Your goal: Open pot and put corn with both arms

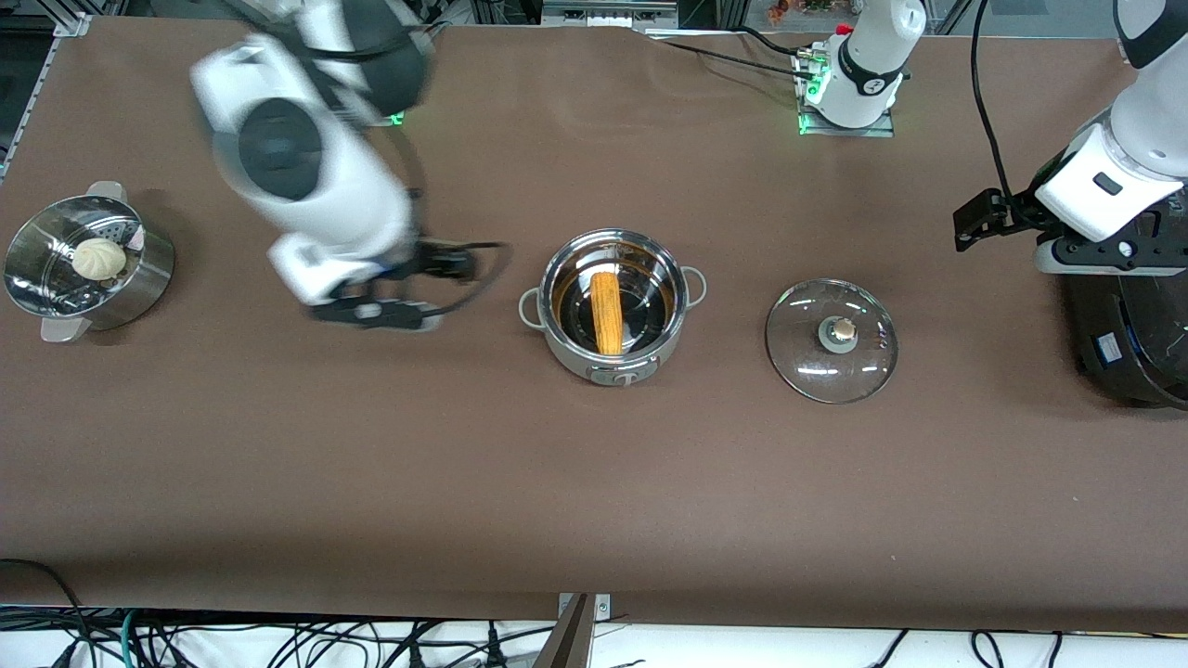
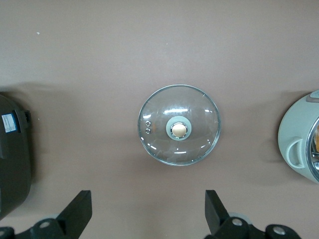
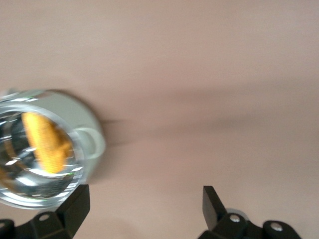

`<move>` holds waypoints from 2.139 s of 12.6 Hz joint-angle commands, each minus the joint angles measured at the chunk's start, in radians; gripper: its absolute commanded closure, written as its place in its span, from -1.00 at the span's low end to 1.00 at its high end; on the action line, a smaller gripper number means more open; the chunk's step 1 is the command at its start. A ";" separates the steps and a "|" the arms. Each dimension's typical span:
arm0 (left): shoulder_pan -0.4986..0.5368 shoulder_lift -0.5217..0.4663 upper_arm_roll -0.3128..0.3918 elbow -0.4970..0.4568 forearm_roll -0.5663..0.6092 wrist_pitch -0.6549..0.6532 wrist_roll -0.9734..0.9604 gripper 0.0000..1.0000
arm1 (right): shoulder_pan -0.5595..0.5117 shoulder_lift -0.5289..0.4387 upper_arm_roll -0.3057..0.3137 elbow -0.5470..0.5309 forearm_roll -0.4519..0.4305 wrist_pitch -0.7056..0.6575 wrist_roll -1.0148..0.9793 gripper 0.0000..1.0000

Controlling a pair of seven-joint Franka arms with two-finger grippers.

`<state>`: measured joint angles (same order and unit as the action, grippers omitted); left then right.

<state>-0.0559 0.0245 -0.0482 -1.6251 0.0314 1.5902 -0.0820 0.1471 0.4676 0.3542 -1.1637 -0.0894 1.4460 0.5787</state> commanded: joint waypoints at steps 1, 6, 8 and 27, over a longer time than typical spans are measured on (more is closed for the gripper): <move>-0.012 -0.026 0.011 -0.019 -0.018 0.014 0.010 -1.00 | -0.107 -0.021 -0.016 -0.025 -0.006 -0.022 -0.117 -1.00; -0.015 -0.028 0.010 -0.019 -0.019 0.016 0.010 -1.00 | -0.164 -0.234 -0.201 -0.245 0.033 0.115 -0.126 -1.00; -0.015 -0.028 0.010 -0.019 -0.019 0.016 0.010 -1.00 | -0.219 -0.383 -0.208 -0.466 0.033 0.238 -0.132 -1.00; -0.013 -0.028 0.010 -0.021 -0.019 0.011 0.010 -1.00 | -0.251 -0.419 -0.347 -0.409 0.083 0.146 -0.599 -1.00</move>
<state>-0.0636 0.0192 -0.0482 -1.6253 0.0313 1.5926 -0.0821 -0.1017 0.0343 0.0059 -1.6065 -0.0204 1.6168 -0.0185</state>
